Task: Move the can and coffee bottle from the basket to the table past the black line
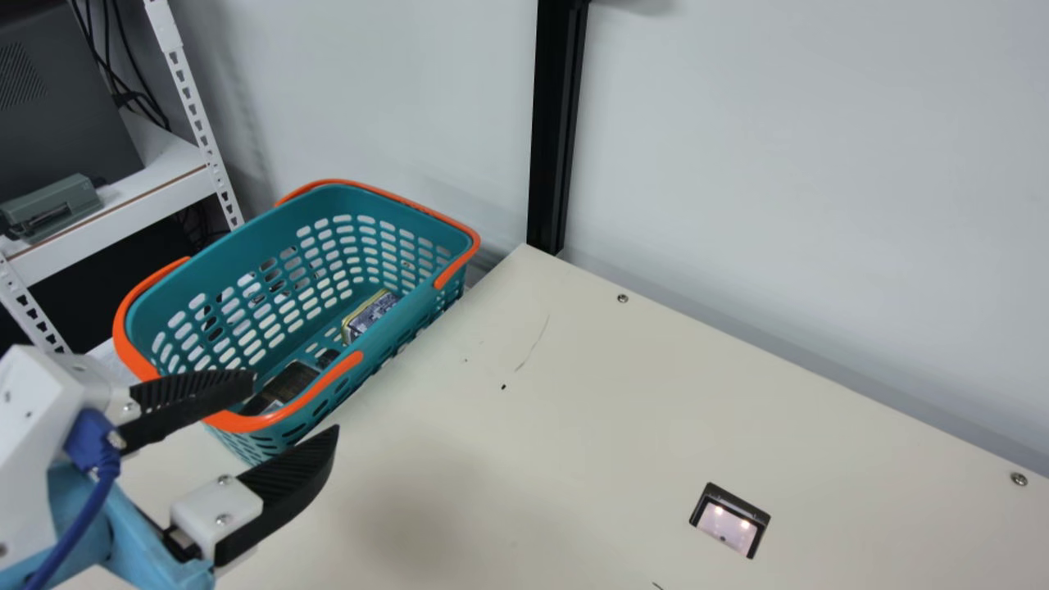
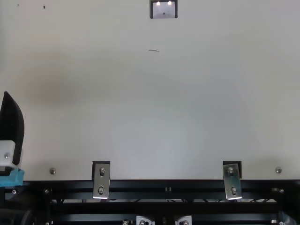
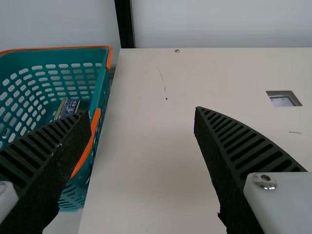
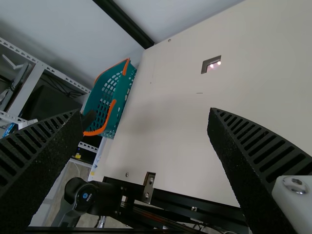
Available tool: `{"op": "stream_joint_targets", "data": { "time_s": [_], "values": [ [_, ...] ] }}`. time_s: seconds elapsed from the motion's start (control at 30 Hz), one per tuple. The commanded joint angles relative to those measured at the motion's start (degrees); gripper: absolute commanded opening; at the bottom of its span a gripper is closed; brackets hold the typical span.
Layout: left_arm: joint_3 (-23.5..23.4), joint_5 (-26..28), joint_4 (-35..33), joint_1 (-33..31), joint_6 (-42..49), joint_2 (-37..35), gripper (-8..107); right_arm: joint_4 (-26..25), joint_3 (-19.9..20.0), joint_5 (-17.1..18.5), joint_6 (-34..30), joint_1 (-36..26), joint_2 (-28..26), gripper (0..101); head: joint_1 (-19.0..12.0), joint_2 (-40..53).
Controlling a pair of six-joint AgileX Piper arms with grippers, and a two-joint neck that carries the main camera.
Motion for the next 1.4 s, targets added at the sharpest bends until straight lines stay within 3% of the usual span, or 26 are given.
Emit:
{"op": "stream_joint_targets", "data": {
  "time_s": [0.0, 0.3, 0.53, 1.03, 1.37],
  "values": [
    [0.0, 0.0, 0.0, 0.0, 0.0, 0.0, 90, 0.0, 0.0, 0.0, 0.0, 0.0, 0.0, 101, -1.54, 0.87],
    [0.01, -0.05, -0.12, 0.17, 0.08, 0.09, 90, 0.0, 0.0, 0.0, 0.0, 0.0, 0.0, 101, -1.54, 0.87],
    [-1.83, -3.1, -0.3, 3.84, -3.38, 3.96, 90, 0.0, 0.0, 0.0, 0.0, 0.0, 0.0, 101, -1.54, 0.87],
    [-11.97, -10.29, 2.54, 15.47, -11.94, 20.25, 90, 0.0, 0.0, 0.0, 0.0, 0.0, 0.0, 101, -1.54, 0.87],
    [-20.91, -14.95, -4.95, 24.77, -1.39, 38.08, 90, 0.0, 0.0, 0.0, 0.0, 0.0, 0.0, 101, -1.54, 0.87]
  ]
}}
